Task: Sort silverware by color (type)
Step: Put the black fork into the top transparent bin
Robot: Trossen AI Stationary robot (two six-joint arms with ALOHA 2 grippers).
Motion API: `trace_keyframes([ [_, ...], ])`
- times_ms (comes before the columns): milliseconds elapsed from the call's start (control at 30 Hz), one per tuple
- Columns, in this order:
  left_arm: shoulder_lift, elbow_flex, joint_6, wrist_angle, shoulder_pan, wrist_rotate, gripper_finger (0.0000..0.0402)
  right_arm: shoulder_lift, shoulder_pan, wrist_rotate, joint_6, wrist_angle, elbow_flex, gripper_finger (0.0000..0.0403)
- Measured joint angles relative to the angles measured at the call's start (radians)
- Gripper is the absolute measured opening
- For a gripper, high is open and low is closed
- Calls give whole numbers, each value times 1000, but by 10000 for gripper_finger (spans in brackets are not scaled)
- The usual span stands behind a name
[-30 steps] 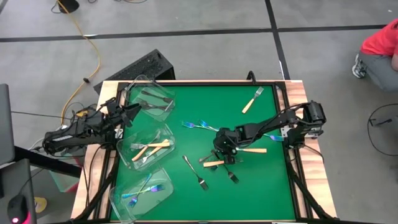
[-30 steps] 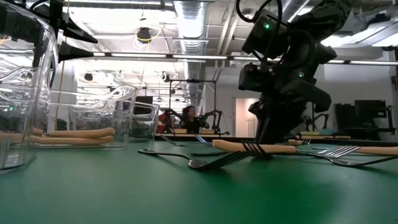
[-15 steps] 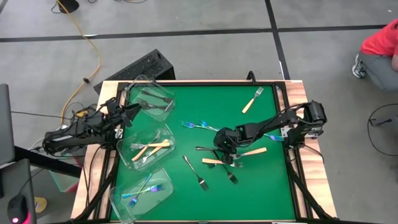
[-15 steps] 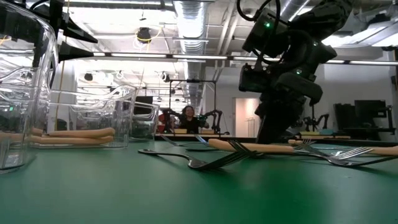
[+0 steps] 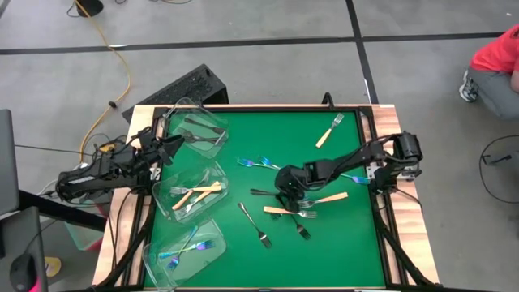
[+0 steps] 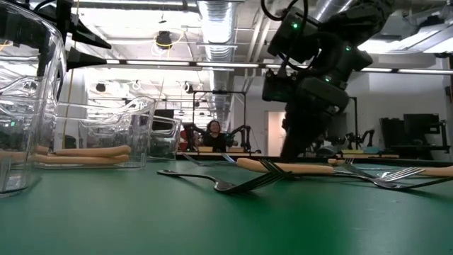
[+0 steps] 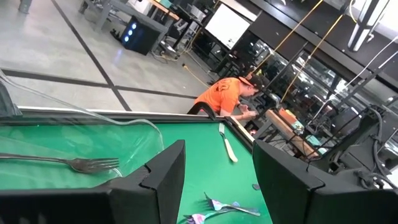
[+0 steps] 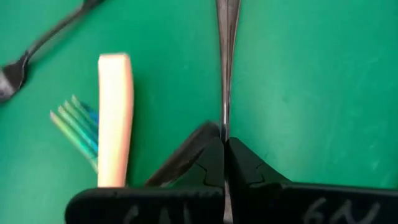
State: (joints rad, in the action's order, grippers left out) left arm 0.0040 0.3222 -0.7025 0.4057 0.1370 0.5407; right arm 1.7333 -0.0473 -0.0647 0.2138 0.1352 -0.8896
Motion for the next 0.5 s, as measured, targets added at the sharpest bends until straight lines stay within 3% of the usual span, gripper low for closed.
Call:
trace_keyframes([
  [500, 0, 0, 6, 1, 0, 15, 172, -5, 38, 11, -1, -8, -66, 13],
])
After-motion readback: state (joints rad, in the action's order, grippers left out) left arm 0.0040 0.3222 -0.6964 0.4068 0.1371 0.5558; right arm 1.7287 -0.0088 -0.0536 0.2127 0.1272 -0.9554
